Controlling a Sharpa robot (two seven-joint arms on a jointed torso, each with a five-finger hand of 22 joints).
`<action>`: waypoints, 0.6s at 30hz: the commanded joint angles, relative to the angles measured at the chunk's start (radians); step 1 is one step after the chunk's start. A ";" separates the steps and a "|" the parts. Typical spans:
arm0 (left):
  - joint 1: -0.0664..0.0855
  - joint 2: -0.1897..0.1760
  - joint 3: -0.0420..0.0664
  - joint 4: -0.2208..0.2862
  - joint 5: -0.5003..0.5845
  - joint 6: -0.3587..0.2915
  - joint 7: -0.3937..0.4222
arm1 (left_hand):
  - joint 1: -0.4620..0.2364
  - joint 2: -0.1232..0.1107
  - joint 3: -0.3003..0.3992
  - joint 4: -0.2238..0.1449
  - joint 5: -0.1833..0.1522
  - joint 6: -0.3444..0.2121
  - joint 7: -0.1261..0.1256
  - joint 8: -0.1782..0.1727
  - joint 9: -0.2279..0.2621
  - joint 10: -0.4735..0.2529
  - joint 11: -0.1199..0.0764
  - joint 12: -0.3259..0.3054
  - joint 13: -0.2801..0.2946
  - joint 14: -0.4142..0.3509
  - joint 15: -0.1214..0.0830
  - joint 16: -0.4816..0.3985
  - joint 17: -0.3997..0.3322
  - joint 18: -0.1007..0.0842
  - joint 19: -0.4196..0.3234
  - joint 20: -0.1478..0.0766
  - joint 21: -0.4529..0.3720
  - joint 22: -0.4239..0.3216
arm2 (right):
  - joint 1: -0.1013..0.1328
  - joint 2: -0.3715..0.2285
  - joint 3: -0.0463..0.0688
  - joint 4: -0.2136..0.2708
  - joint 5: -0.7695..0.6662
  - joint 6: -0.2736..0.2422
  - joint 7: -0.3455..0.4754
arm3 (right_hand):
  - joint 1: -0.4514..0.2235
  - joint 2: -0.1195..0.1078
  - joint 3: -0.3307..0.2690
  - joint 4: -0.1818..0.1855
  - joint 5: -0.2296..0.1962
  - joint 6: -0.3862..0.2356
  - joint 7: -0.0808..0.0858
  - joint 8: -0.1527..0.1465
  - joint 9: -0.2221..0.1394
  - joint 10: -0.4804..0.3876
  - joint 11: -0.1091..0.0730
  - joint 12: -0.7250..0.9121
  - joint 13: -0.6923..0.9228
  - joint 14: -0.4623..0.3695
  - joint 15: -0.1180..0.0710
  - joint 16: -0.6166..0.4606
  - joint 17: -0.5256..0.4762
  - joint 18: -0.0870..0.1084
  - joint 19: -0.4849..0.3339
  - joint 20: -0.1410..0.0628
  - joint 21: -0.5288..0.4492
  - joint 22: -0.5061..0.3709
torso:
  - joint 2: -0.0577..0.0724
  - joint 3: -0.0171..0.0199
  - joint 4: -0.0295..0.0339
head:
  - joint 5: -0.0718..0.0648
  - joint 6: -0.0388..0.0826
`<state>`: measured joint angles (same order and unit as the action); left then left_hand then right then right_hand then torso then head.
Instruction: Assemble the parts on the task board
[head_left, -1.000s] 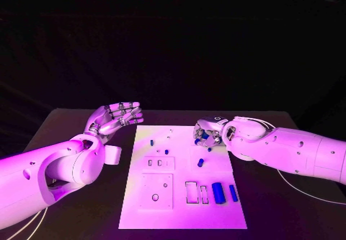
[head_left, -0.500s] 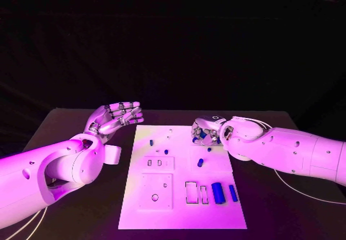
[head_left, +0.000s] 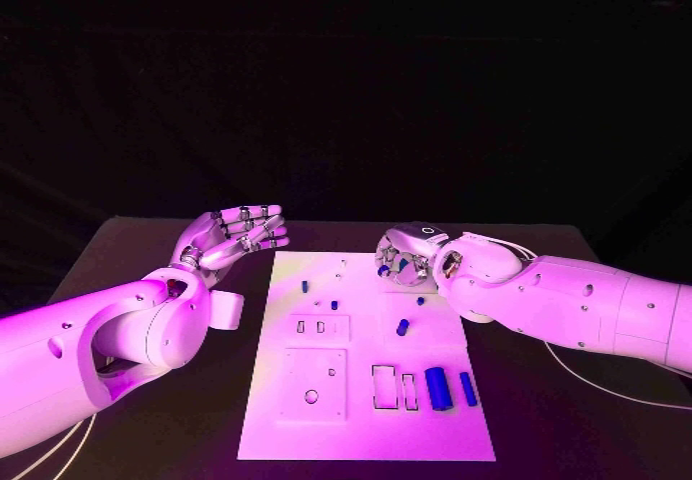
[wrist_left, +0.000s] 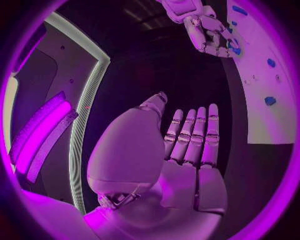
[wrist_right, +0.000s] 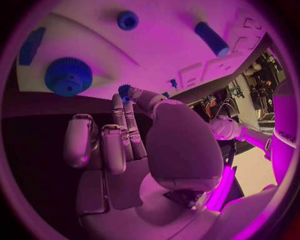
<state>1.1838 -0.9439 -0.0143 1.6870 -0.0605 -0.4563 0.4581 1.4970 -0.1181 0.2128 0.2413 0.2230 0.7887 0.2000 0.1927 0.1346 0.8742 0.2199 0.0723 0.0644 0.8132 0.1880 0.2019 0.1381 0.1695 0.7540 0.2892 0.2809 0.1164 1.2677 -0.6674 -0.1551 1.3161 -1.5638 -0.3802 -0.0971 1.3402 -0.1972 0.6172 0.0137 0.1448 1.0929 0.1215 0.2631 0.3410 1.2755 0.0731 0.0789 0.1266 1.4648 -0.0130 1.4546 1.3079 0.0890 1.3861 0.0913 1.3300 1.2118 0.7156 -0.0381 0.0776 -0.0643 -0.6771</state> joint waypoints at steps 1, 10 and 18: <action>0.002 0.004 0.001 0.000 -0.006 0.018 0.004 | 0.002 -0.007 0.001 0.005 -0.006 -0.007 0.066 -0.003 -0.001 -0.002 0.004 -0.006 -0.001 0.002 0.002 -0.003 0.001 0.008 0.008 -0.002 0.003 0.000 | 0.004 0.020 0.001 -0.014 -0.022 -0.075 -0.013 | 0.018 0.012 -0.001 -0.007 0.008 0.003 0.004 0.005 0.001 0.028 -0.018 0.001 0.008 0.062 -0.007 0.006 0.021 -0.013 0.001 -0.005 0.006 0.001 | 0.001 -0.0009 0.0023 | 0.003 0.003; 0.003 0.009 0.001 -0.002 -0.007 0.019 0.004 | 0.003 -0.007 0.002 0.004 -0.007 -0.006 0.065 -0.003 -0.001 -0.002 0.004 -0.007 -0.001 0.002 0.002 -0.004 0.001 0.007 0.008 -0.002 0.003 0.000 | 0.006 0.100 0.002 -0.092 -0.019 -0.121 -0.006 | 0.017 0.010 0.000 -0.010 0.009 0.001 0.004 0.005 0.004 0.027 -0.018 -0.001 0.008 0.062 -0.006 0.006 0.020 -0.014 0.001 -0.005 0.007 0.003 | 0.003 -0.0008 0.0041 | 0.004 0.005; 0.005 0.016 0.001 -0.005 -0.007 0.021 0.004 | 0.004 -0.007 0.002 0.004 -0.007 -0.006 0.065 -0.003 -0.001 -0.002 0.004 -0.007 -0.001 0.001 0.002 -0.004 0.001 0.007 0.008 -0.002 0.003 0.000 | -0.002 0.155 0.002 -0.143 -0.005 -0.123 0.012 | 0.016 0.009 0.001 -0.011 0.010 0.000 0.005 0.005 0.005 0.026 -0.017 -0.002 0.008 0.062 -0.006 0.007 0.021 -0.014 0.001 -0.005 0.007 0.003 | 0.003 -0.0015 0.0061 | 0.009 0.003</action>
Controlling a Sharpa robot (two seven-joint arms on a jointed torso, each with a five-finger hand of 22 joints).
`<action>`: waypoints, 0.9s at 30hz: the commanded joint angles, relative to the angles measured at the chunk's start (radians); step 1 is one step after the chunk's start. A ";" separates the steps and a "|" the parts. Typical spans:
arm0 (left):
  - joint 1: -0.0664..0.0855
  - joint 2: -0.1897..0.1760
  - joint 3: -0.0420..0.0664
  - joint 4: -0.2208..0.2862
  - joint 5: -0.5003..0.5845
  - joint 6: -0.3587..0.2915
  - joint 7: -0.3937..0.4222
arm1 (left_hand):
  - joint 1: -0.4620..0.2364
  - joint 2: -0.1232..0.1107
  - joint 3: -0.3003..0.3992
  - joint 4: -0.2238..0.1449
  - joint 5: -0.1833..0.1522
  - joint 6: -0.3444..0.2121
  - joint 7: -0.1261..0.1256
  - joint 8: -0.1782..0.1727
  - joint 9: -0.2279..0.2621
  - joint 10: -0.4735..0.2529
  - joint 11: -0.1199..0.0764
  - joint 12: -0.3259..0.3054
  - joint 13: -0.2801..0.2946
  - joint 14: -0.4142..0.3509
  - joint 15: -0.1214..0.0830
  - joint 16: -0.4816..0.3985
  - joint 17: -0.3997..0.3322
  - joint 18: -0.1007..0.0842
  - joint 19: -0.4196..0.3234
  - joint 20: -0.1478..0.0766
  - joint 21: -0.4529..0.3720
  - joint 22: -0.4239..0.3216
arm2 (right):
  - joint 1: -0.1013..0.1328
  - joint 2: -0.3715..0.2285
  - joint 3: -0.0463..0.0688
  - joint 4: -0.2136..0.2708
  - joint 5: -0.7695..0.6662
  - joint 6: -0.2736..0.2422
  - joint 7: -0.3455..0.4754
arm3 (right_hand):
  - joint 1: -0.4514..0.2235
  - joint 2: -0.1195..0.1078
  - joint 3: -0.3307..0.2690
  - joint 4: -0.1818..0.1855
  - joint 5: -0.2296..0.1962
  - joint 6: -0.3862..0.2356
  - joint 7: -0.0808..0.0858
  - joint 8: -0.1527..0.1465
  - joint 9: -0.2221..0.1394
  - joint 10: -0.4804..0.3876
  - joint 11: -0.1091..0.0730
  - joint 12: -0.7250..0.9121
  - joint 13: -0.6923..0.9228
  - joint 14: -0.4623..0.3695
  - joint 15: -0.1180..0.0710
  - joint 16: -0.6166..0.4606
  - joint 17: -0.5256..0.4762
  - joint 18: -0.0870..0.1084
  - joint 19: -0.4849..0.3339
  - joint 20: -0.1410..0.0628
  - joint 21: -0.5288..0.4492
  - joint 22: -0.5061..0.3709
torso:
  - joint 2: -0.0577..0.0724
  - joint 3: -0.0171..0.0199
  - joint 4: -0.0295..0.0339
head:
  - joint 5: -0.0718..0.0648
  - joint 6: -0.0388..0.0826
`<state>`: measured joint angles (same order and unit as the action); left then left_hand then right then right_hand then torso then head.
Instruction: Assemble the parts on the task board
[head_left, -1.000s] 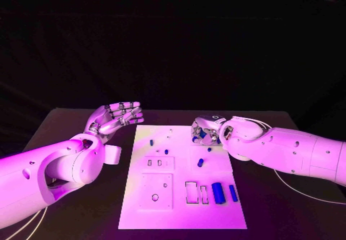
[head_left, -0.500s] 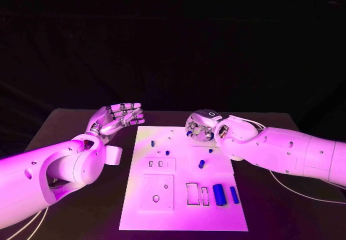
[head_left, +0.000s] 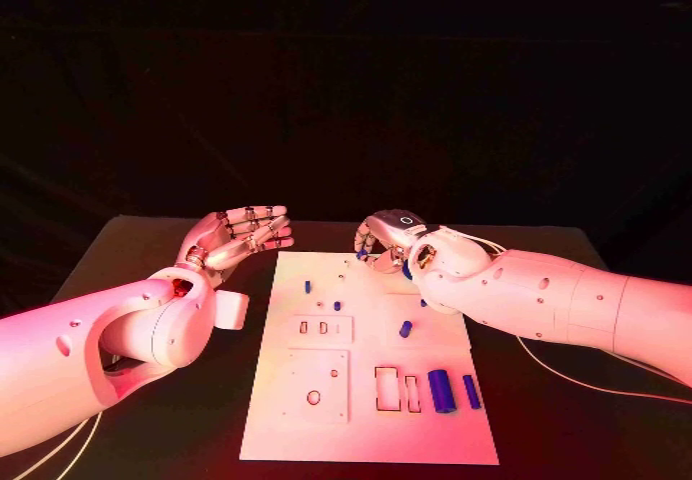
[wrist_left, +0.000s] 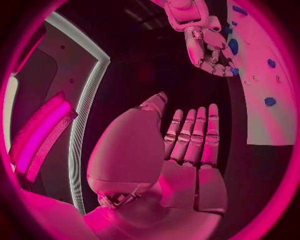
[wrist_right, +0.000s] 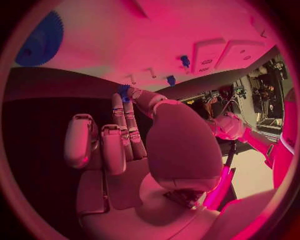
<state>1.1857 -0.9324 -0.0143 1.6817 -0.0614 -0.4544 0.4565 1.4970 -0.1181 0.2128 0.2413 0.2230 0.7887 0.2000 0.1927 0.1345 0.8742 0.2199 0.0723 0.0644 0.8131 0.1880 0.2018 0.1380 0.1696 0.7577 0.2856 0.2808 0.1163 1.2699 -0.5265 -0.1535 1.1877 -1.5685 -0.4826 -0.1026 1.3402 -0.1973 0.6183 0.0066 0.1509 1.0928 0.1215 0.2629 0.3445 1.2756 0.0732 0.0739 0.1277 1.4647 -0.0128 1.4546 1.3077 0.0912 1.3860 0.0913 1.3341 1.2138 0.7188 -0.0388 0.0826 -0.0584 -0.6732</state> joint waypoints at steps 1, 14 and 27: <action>0.004 0.005 0.001 0.000 -0.006 0.019 0.005 | 0.004 -0.007 0.002 0.004 -0.007 -0.006 0.065 -0.003 -0.001 -0.002 0.004 -0.007 -0.001 0.002 0.002 -0.004 0.001 0.007 0.005 0.001 0.003 0.000 | -0.006 0.021 0.000 -0.020 0.001 -0.019 0.020 | 0.016 0.009 0.000 -0.004 0.004 0.000 0.005 0.005 0.001 0.026 -0.017 0.003 0.007 0.062 -0.006 0.007 0.021 -0.016 0.001 -0.005 0.003 0.001 | 0.000 -0.0010 0.0013 | 0.004 -0.002; 0.011 0.014 0.001 -0.006 -0.007 0.021 0.004 | 0.004 -0.008 0.002 0.004 -0.007 -0.006 0.065 -0.004 -0.001 -0.002 0.004 -0.007 -0.001 0.001 0.002 -0.005 0.001 0.007 0.005 0.001 0.003 -0.001 | -0.028 0.067 0.000 -0.072 0.016 0.001 0.038 | 0.009 0.007 0.000 -0.005 0.006 -0.004 0.006 0.005 0.005 0.024 -0.016 0.000 0.008 0.062 -0.005 0.008 0.022 -0.016 0.000 -0.004 0.004 0.001 | 0.000 -0.0017 -0.0004 | 0.015 -0.005; 0.015 0.019 0.001 -0.009 -0.008 0.022 0.003 | 0.004 -0.008 0.002 0.004 -0.008 -0.007 0.065 -0.004 -0.001 -0.002 0.004 -0.007 -0.001 0.001 0.003 -0.005 0.001 0.007 0.005 0.001 0.003 -0.001 | -0.032 0.087 0.000 -0.092 0.019 -0.002 0.041 | 0.005 0.006 0.001 -0.005 0.008 -0.007 0.007 0.004 0.006 0.023 -0.015 -0.002 0.008 0.062 -0.004 0.008 0.021 -0.015 -0.002 -0.004 0.003 0.000 | 0.000 -0.0016 -0.0014 | 0.017 -0.004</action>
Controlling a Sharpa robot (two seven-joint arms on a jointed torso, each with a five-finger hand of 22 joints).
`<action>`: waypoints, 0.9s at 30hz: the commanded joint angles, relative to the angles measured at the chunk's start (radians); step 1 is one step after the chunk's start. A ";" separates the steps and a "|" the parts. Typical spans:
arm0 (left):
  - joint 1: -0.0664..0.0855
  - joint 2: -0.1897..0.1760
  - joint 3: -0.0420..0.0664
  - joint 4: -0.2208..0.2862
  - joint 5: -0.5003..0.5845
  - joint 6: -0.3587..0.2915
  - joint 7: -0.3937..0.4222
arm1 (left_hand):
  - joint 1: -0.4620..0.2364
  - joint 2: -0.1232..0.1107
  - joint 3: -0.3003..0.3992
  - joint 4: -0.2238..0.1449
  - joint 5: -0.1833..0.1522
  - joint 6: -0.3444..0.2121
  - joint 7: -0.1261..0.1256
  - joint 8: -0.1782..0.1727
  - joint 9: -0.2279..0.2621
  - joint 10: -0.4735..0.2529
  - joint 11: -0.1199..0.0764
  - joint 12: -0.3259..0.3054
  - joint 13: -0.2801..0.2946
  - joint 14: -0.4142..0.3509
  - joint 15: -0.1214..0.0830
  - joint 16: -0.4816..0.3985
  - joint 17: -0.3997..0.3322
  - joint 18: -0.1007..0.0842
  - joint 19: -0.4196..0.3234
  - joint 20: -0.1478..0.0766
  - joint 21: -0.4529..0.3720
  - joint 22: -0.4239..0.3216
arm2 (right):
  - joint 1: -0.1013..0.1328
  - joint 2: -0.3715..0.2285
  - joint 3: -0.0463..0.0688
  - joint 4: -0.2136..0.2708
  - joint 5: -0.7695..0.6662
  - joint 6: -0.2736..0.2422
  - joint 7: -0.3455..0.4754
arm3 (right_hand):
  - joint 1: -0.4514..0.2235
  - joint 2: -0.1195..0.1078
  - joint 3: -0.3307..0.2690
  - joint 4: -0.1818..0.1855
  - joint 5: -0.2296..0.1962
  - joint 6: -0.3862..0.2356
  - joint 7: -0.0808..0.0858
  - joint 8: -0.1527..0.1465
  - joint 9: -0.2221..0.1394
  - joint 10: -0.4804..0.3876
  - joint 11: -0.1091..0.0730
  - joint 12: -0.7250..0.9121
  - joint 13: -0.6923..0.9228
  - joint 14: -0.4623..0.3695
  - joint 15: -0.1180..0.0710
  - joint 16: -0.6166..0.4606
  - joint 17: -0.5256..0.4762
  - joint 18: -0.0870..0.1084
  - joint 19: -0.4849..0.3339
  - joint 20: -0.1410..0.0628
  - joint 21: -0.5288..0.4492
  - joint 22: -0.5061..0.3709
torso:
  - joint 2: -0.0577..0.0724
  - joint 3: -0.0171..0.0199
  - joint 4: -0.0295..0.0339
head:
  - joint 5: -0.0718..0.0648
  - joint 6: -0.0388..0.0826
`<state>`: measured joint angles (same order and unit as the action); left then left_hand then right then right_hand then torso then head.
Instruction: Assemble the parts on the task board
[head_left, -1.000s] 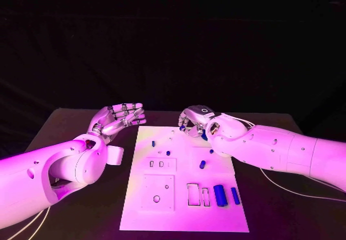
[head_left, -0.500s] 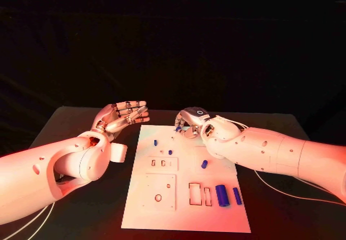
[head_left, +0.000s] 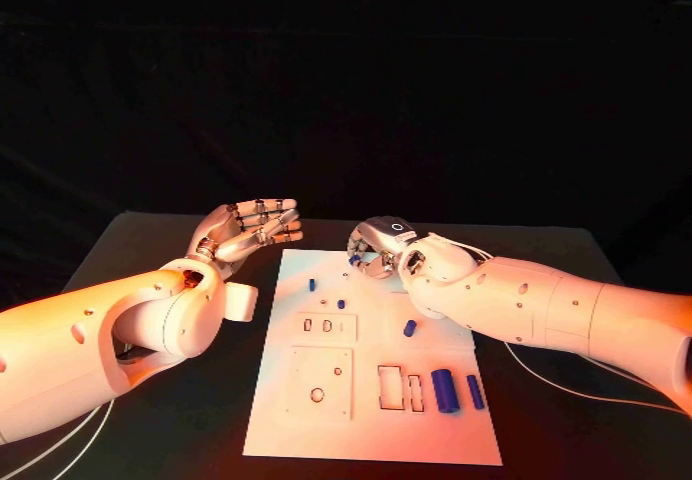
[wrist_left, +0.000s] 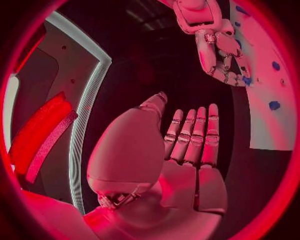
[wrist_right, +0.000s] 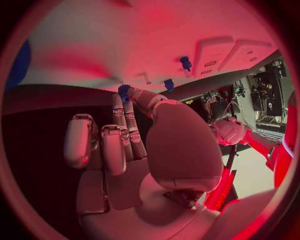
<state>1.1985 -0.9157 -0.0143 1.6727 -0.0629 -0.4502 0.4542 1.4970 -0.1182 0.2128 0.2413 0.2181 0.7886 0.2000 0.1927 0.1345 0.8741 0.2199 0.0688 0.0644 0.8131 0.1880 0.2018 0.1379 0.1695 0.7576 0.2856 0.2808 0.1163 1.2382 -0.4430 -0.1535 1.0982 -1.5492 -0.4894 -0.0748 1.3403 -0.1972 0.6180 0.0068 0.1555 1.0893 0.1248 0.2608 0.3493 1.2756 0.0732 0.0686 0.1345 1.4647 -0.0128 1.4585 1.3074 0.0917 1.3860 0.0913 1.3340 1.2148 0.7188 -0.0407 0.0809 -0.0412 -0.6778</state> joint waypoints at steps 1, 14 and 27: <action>0.003 0.003 0.001 0.000 -0.007 0.018 0.005 | 0.004 -0.008 0.002 0.004 -0.003 -0.006 0.065 -0.004 -0.001 -0.002 0.004 -0.004 -0.001 0.000 0.003 -0.006 0.002 0.007 0.004 0.001 0.003 -0.001 | -0.001 0.005 0.000 -0.004 -0.001 0.004 0.013 | 0.005 0.006 0.001 -0.005 0.003 -0.003 0.003 0.006 0.002 0.023 -0.015 0.003 0.001 0.062 -0.004 0.004 0.022 -0.016 -0.002 -0.004 0.003 -0.001 | 0.000 0.0005 -0.0001 | 0.001 0.000; 0.006 0.007 0.001 -0.002 -0.009 0.020 0.002 | 0.004 -0.008 0.002 0.004 -0.003 -0.007 0.065 -0.004 -0.001 -0.002 0.004 -0.004 -0.001 0.000 0.003 -0.006 0.002 0.007 0.004 0.001 0.003 -0.001 | 0.000 0.024 0.000 -0.037 0.000 0.008 0.014 | -0.007 0.000 0.007 -0.008 0.004 -0.021 0.010 0.000 0.008 0.004 -0.008 -0.006 0.000 0.061 0.001 0.006 0.021 -0.014 -0.008 0.000 -0.001 -0.005 | 0.001 -0.0010 0.0016 | 0.002 0.001; 0.007 0.011 0.001 -0.006 -0.010 0.023 -0.002 | 0.004 -0.008 0.002 0.004 -0.003 -0.008 0.065 -0.005 -0.001 -0.003 0.004 -0.004 -0.001 0.000 0.003 -0.006 0.002 0.007 0.004 0.002 0.003 -0.001 | 0.000 0.037 0.000 -0.049 0.007 0.025 0.024 | -0.028 -0.014 0.020 -0.010 -0.001 -0.040 0.020 -0.006 0.020 -0.043 0.007 -0.009 -0.011 0.060 0.014 0.008 0.019 -0.012 -0.019 0.012 -0.010 -0.013 | 0.000 -0.0016 -0.0002 | 0.006 -0.002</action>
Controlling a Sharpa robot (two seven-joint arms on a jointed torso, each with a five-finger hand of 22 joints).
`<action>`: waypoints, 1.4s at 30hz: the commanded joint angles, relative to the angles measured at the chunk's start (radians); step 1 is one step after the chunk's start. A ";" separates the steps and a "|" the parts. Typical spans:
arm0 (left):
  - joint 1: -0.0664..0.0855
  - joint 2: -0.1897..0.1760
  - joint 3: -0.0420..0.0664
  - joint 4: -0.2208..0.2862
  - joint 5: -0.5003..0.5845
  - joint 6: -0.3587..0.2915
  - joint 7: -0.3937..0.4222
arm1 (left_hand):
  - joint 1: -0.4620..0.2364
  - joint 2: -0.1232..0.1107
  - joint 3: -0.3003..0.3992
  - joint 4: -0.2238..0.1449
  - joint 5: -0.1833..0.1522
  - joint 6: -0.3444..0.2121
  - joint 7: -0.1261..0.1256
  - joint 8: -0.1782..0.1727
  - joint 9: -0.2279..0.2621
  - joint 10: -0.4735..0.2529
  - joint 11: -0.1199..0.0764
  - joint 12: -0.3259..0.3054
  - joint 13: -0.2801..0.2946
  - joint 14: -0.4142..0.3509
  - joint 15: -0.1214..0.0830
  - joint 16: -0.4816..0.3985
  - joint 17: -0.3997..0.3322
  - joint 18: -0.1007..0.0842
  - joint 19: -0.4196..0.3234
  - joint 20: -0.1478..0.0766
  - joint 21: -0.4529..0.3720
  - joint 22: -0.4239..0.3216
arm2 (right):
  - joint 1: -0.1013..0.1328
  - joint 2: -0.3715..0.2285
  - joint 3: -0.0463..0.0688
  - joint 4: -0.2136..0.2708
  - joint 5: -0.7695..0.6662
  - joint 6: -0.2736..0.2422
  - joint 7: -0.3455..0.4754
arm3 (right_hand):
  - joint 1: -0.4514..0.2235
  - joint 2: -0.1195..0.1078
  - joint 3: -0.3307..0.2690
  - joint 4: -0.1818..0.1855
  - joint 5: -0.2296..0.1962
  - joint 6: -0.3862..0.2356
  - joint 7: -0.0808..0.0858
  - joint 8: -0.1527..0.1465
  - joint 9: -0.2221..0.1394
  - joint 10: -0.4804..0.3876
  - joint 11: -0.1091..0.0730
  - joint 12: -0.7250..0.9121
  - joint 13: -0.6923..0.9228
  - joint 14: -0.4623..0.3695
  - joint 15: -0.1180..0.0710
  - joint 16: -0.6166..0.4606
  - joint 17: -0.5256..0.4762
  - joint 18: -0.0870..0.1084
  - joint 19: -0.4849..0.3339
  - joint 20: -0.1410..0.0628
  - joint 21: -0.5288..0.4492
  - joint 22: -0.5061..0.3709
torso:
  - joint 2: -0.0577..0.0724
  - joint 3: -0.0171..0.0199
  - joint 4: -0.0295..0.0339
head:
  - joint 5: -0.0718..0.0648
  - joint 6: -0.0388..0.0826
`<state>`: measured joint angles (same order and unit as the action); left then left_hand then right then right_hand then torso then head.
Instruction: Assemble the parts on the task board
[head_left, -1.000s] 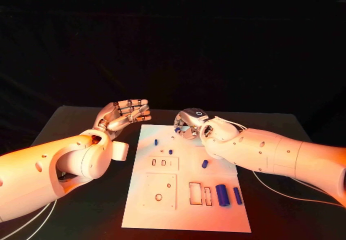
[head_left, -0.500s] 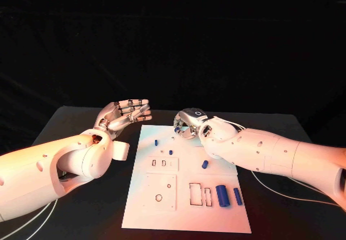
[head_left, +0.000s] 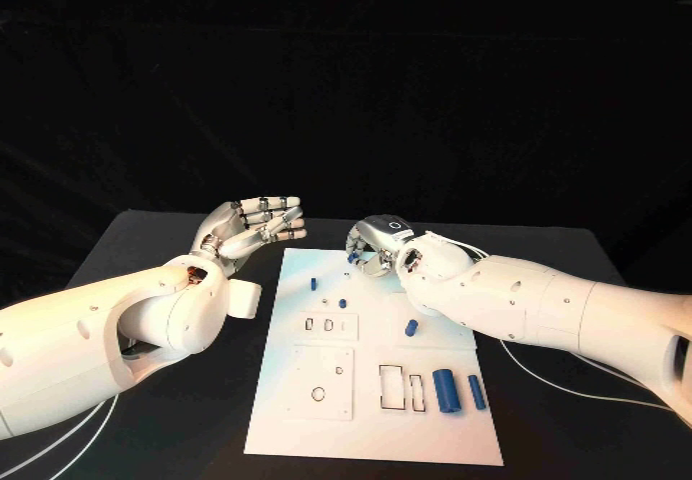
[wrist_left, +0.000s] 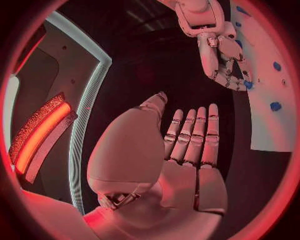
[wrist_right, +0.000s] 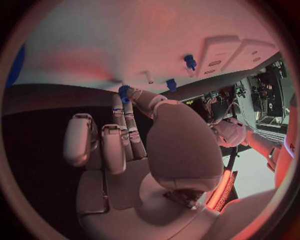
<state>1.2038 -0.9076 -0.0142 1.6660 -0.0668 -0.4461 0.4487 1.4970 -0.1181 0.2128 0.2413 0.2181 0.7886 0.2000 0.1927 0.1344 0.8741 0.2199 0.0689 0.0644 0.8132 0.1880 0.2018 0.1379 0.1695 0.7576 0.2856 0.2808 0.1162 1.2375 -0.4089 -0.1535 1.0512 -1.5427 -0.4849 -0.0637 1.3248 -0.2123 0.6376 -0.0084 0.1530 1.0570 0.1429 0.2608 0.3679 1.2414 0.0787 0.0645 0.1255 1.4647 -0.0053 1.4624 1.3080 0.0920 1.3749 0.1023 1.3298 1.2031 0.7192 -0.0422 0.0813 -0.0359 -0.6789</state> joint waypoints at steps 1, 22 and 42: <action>0.002 0.003 0.001 0.000 -0.006 0.019 0.003 | 0.004 -0.008 0.002 0.004 -0.003 -0.008 0.065 -0.005 -0.001 -0.003 0.004 -0.004 -0.001 0.000 0.003 -0.006 0.002 0.007 0.004 0.002 0.003 -0.001 | 0.000 0.003 0.000 -0.002 0.001 0.023 0.013 | -0.015 0.000 0.001 0.005 0.001 -0.010 0.002 -0.007 0.002 -0.012 0.002 -0.005 -0.003 0.060 0.007 0.004 0.019 -0.012 -0.009 0.002 -0.006 -0.002 | 0.000 0.0000 -0.0009 | 0.001 -0.002; 0.003 0.001 0.001 -0.005 -0.007 0.021 -0.001 | 0.004 -0.008 0.001 0.004 -0.004 -0.014 0.065 -0.007 -0.003 -0.004 0.004 -0.005 -0.001 -0.001 0.003 -0.008 0.001 0.006 0.003 0.002 0.002 -0.002 | 0.001 -0.021 0.000 0.015 0.013 0.000 0.020 | 0.012 -0.004 -0.271 0.031 0.010 -0.179 0.010 -0.122 -0.022 -0.238 0.038 0.027 -0.058 0.022 0.037 -0.070 -0.128 0.030 -0.110 0.031 -0.185 -0.203 | -0.001 0.0013 -0.0050 | 0.000 -0.001; 0.003 -0.013 0.001 -0.011 -0.007 0.023 0.002 | 0.003 -0.009 0.001 0.005 -0.004 -0.012 0.065 -0.007 -0.002 -0.006 0.005 -0.006 -0.001 -0.002 0.004 -0.009 0.001 0.006 0.003 0.002 0.002 -0.003 | 0.053 -0.332 0.016 0.262 0.155 0.063 -0.049 | 0.060 -0.006 -0.590 0.231 0.119 -0.184 0.002 -0.112 -0.012 0.069 -0.022 0.318 0.148 0.056 -0.011 0.008 0.002 -0.004 -0.015 -0.011 -0.063 -0.024 | -0.006 0.0123 -0.0382 | 0.005 0.009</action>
<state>1.2055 -0.9214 -0.0145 1.6540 -0.0691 -0.4412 0.4416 1.4970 -0.1182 0.2128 0.2413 0.2181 0.7811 0.1999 0.1889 0.1326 0.8703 0.2237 0.0690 0.0643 0.8131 0.1880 0.1971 0.1379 0.1694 0.7576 0.2856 0.2808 0.1144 1.2888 -0.7349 -0.1382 1.3069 -1.4500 -0.4741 -0.0863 1.3786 -0.2165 0.0670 0.2169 0.2693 0.8742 0.1452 0.1457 0.3541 1.2987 0.0572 0.3701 0.2643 1.4665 -0.0077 1.4663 1.3068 0.1055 1.3612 0.0950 1.2635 1.1751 0.7137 -0.0330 0.0505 -0.0307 -0.6694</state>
